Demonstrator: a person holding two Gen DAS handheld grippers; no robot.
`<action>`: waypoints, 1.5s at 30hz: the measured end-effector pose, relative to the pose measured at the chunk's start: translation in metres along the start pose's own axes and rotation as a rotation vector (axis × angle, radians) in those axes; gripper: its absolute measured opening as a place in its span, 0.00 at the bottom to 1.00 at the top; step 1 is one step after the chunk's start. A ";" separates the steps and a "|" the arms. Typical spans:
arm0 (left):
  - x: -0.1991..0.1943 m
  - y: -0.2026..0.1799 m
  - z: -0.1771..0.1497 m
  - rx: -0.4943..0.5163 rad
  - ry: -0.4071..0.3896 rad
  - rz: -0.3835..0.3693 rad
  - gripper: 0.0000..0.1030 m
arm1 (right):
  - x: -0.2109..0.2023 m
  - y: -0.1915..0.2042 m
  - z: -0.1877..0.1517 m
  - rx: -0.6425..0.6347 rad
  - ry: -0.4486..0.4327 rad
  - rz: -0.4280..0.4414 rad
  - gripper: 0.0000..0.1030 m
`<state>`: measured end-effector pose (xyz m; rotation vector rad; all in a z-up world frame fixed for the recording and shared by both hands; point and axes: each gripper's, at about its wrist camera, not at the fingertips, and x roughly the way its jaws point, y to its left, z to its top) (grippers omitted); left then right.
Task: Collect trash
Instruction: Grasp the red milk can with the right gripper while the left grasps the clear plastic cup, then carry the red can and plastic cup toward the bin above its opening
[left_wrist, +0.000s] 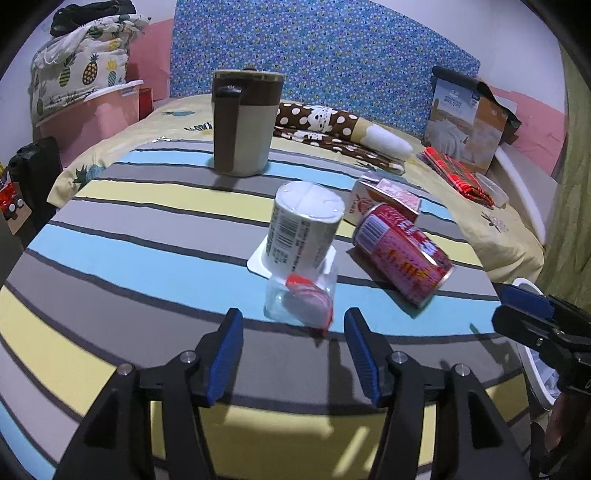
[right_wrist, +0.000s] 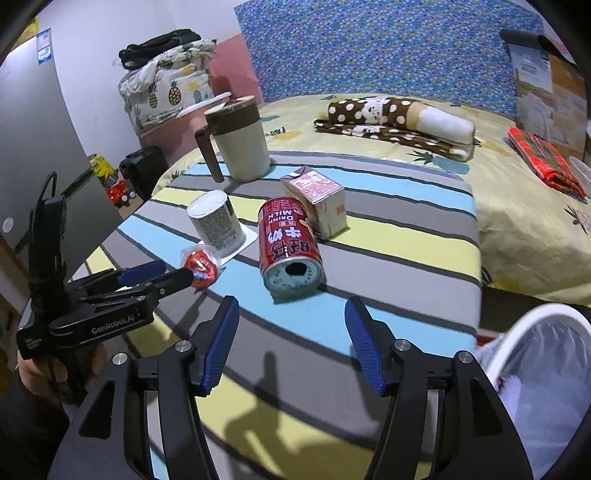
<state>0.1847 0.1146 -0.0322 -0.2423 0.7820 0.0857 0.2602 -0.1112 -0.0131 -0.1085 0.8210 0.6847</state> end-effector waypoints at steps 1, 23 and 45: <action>0.003 0.001 0.001 -0.002 0.007 -0.005 0.57 | 0.004 0.000 0.002 -0.006 0.002 0.000 0.59; 0.017 0.000 0.008 -0.018 0.048 -0.045 0.42 | 0.043 0.000 0.015 -0.004 0.077 0.015 0.54; -0.034 -0.042 -0.024 0.036 0.009 -0.084 0.41 | -0.025 -0.010 -0.015 0.071 -0.032 0.015 0.53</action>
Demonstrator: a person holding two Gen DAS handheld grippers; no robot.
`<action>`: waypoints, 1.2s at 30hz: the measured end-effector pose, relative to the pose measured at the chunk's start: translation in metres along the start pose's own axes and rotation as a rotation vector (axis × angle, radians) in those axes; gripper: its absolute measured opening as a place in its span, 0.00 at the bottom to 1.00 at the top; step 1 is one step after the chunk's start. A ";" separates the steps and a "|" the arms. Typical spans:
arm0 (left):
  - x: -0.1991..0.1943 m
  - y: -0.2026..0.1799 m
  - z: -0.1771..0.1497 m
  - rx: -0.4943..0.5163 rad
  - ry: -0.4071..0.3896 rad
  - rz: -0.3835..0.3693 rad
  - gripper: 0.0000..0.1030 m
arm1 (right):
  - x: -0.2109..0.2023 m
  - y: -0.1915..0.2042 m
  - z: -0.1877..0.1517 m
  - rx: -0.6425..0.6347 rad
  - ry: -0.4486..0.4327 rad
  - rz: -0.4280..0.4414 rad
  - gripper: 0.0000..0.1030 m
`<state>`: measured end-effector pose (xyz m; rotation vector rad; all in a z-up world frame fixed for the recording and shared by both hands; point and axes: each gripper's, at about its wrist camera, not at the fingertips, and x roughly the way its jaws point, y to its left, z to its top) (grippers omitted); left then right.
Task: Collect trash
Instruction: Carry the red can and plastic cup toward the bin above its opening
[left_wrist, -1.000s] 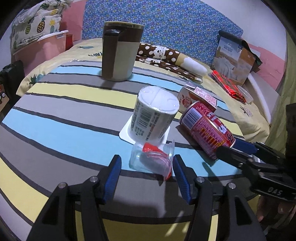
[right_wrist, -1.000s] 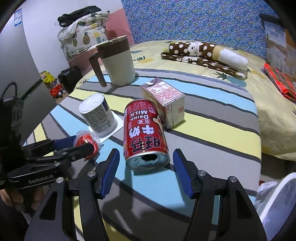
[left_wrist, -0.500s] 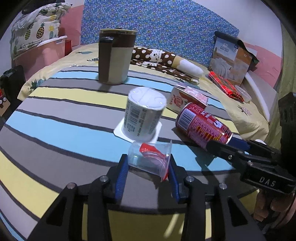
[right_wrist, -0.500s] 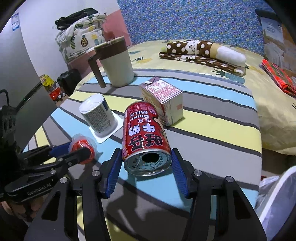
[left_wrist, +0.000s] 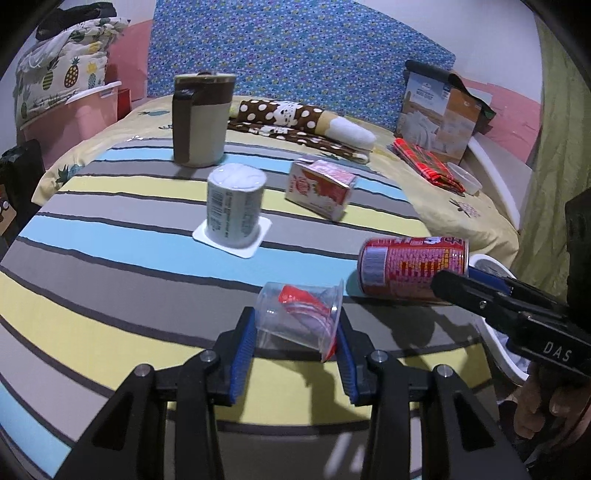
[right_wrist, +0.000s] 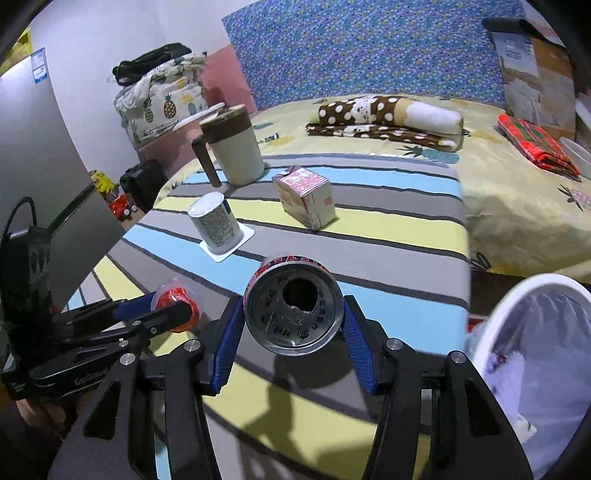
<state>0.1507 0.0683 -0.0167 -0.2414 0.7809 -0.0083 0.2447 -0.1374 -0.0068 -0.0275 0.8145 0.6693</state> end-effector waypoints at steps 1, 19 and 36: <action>-0.002 -0.003 -0.001 0.005 -0.002 -0.003 0.41 | -0.004 -0.001 -0.001 0.003 -0.006 -0.002 0.53; -0.032 -0.054 -0.012 0.082 -0.031 -0.066 0.41 | -0.055 -0.016 -0.020 0.048 -0.102 -0.044 0.53; -0.020 -0.141 -0.008 0.227 -0.021 -0.198 0.41 | -0.125 -0.083 -0.044 0.191 -0.210 -0.253 0.53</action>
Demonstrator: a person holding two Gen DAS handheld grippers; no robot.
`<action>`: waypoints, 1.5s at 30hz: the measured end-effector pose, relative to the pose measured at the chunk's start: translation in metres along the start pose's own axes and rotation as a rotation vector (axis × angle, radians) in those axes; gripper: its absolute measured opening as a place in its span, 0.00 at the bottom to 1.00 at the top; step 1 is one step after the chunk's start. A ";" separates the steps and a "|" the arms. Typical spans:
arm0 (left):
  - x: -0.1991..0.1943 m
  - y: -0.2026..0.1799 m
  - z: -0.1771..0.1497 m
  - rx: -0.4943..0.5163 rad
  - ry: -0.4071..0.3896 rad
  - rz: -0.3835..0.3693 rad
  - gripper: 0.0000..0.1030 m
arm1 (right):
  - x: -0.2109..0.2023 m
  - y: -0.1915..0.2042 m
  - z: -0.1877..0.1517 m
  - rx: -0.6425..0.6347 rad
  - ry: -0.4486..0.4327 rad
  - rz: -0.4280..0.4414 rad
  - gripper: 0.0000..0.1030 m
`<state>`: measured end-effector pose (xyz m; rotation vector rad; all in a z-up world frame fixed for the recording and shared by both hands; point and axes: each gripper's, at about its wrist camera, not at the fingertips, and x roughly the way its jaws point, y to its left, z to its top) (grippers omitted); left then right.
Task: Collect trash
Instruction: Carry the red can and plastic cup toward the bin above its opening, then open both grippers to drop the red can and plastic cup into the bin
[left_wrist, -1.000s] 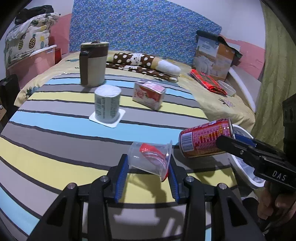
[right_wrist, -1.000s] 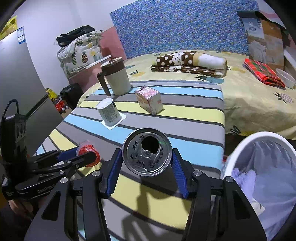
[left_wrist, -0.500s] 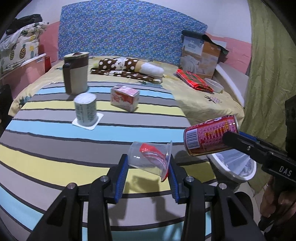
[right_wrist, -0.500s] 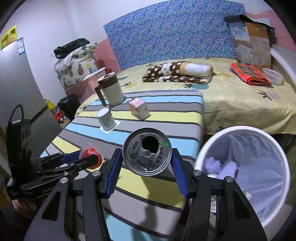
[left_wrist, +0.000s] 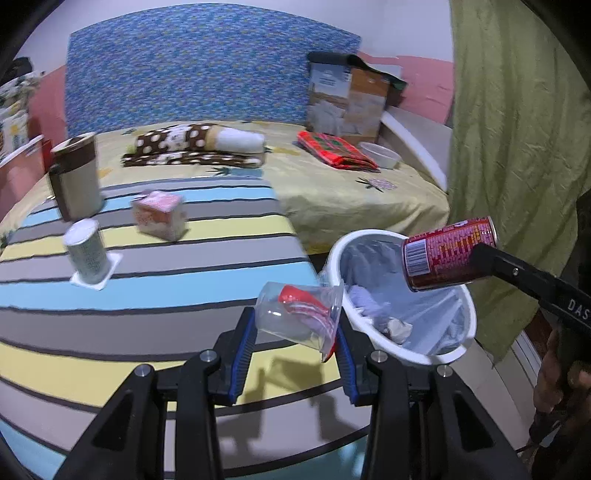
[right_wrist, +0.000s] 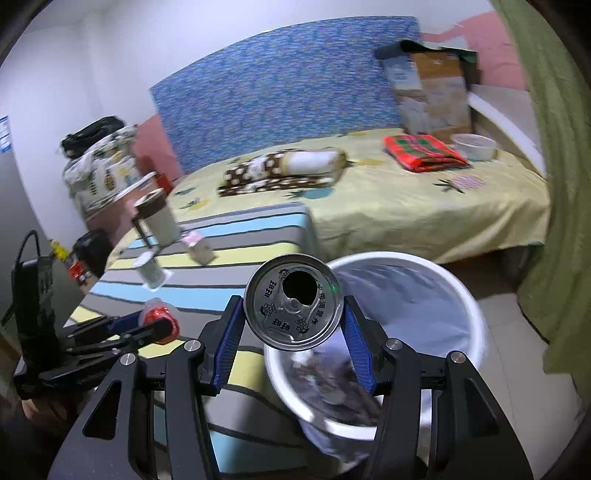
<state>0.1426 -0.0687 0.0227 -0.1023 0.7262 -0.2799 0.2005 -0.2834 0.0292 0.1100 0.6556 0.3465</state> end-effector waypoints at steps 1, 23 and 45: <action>0.002 -0.005 0.001 0.007 0.002 -0.008 0.41 | -0.001 -0.004 -0.001 0.008 0.001 -0.009 0.53; 0.058 -0.086 -0.002 0.145 0.094 -0.153 0.41 | -0.003 -0.058 -0.031 0.092 0.108 -0.086 0.53; 0.084 -0.094 -0.010 0.146 0.159 -0.201 0.50 | -0.001 -0.063 -0.032 0.075 0.153 -0.106 0.53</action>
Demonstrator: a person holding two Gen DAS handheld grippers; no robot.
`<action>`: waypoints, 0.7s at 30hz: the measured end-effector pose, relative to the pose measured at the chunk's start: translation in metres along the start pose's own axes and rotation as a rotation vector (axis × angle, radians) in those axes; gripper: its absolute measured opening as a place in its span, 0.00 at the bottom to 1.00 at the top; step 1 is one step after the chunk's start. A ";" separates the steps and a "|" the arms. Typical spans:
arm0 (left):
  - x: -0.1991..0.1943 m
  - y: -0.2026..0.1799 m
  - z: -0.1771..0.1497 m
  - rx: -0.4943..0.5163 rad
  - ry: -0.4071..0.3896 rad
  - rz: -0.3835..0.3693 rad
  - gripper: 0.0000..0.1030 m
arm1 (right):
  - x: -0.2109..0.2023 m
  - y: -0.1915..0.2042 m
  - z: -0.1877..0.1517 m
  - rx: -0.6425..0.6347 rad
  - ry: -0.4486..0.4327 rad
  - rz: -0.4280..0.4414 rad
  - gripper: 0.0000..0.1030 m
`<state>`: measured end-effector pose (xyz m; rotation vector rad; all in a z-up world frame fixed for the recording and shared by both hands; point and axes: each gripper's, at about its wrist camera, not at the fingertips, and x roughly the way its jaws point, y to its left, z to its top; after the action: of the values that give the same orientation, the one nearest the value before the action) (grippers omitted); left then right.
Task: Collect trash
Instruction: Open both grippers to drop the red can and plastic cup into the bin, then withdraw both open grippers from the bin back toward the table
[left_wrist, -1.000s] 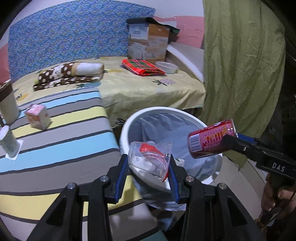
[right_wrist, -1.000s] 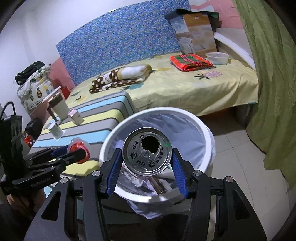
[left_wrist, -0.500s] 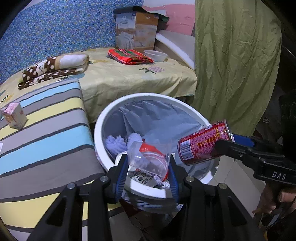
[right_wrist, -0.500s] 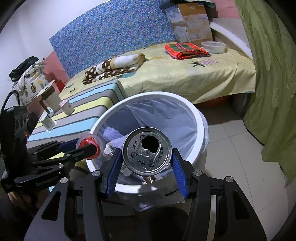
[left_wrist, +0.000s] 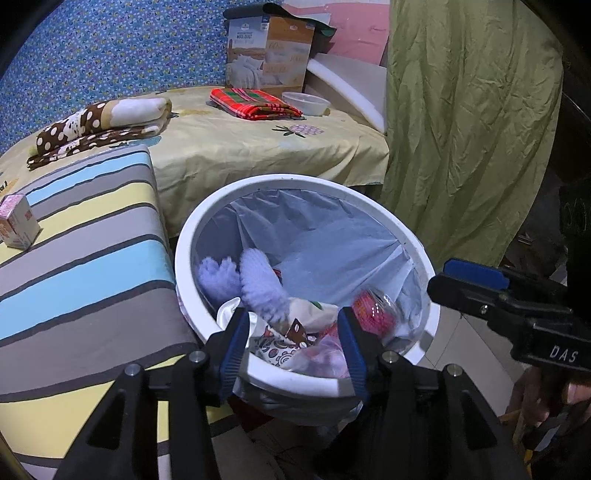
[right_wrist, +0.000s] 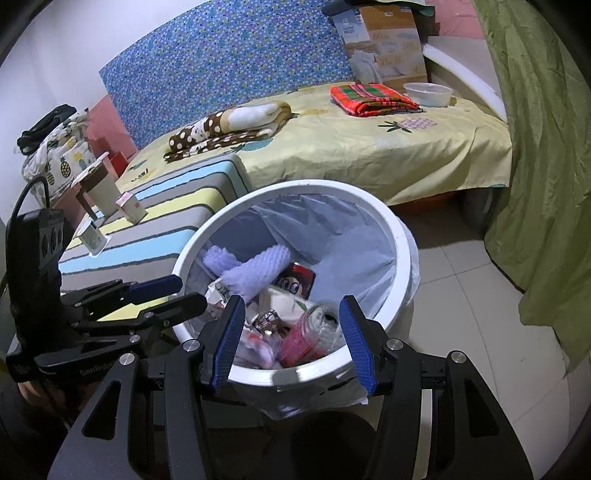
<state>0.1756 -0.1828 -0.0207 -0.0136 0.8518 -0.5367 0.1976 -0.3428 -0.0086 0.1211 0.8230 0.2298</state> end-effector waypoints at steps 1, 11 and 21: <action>-0.001 0.000 0.000 -0.002 -0.002 0.001 0.50 | -0.001 0.000 0.000 0.001 -0.003 0.000 0.53; -0.027 0.009 -0.006 -0.030 -0.049 0.023 0.50 | -0.012 0.012 0.002 -0.006 -0.048 0.025 0.53; -0.062 0.017 -0.015 -0.056 -0.108 0.074 0.50 | -0.022 0.033 0.000 -0.029 -0.081 0.072 0.53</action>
<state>0.1394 -0.1374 0.0094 -0.0620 0.7588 -0.4385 0.1776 -0.3161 0.0134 0.1321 0.7351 0.3028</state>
